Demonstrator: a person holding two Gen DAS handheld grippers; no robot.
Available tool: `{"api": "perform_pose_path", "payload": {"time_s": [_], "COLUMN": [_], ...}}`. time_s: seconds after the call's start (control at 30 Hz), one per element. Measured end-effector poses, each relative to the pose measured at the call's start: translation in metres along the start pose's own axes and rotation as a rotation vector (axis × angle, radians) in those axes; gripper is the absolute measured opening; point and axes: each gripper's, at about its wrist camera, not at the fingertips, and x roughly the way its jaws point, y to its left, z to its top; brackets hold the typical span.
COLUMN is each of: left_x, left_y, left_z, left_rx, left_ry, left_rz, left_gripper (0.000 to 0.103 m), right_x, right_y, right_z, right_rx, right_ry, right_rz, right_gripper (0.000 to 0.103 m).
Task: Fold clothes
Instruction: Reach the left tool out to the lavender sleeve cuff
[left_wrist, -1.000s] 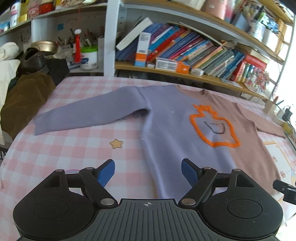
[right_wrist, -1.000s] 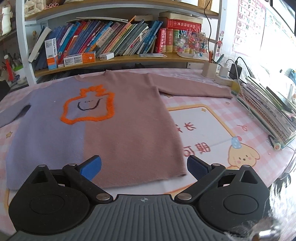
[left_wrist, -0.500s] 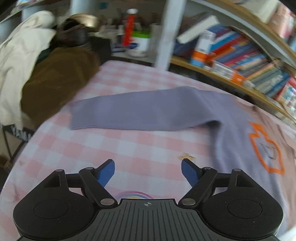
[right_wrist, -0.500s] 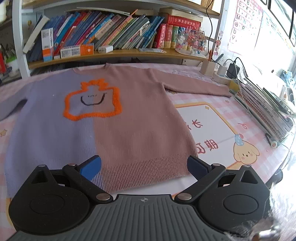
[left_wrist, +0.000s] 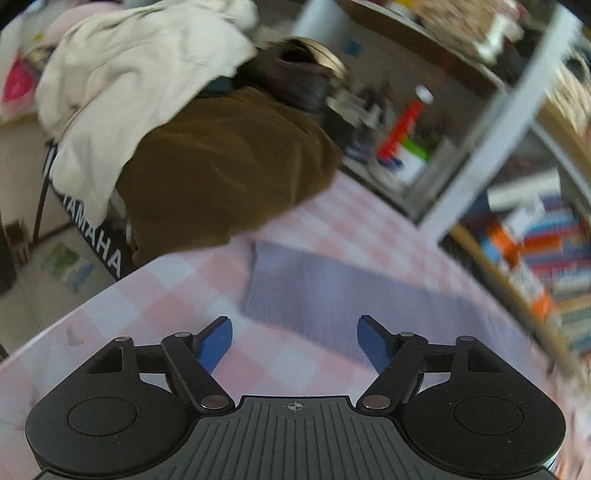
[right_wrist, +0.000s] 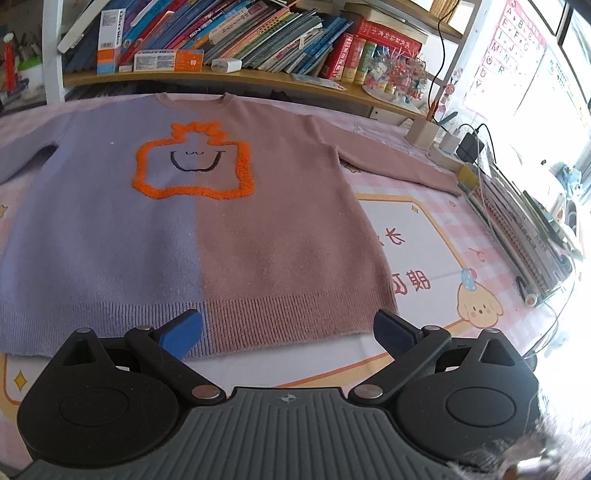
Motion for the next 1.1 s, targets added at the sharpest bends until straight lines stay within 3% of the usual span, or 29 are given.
{"api": "perform_pose_path", "payload": {"time_s": [0.03,0.1,0.17,0.27,0.47,0.6,0.7,0.83,0.93,1.1], "left_x": [0.004,0.013,0.023,0.036,0.047,0.041,0.04,0.047,0.052,0.063], "left_y": [0.001,0.001,-0.002,-0.016,-0.043,-0.042,-0.031,-0.006,-0.005,-0.011], "left_z": [0.002,0.006,0.007,0.004,-0.011,0.0,0.013,0.026,0.028,0.021], "left_rx": [-0.018,-0.053,-0.086,-0.103,-0.07,-0.014,0.086,0.052,0.029,-0.137], "left_ry": [-0.009,-0.028,-0.01,0.023,0.057,-0.026,-0.088,-0.112,-0.115,-0.045], "left_rz": [-0.006,-0.018,-0.073,-0.144,-0.216,-0.075,0.036,0.115,0.081,-0.141], "left_gripper": [0.066,0.064,0.052,0.051,0.05,0.049,0.052,0.052,0.05,0.05], "right_x": [0.0,0.002,0.004,0.006,0.009,0.009,0.01,0.012,0.013,0.013], "right_y": [-0.001,-0.004,-0.008,-0.011,-0.011,-0.012,-0.014,-0.017,-0.016,-0.016], "right_z": [0.0,0.0,0.0,-0.001,0.001,0.001,0.0,0.0,0.0,0.001], "right_rx": [0.003,0.016,0.031,0.047,0.047,0.053,0.061,0.072,0.067,0.06], "right_ry": [0.003,0.009,0.019,0.029,0.034,0.037,0.041,0.05,0.051,0.048], "right_rz": [-0.007,-0.019,-0.035,-0.051,-0.062,-0.073,-0.08,-0.088,-0.088,-0.085], "right_gripper": [0.1,0.1,0.1,0.1,0.1,0.1,0.1,0.1,0.1,0.1]}}
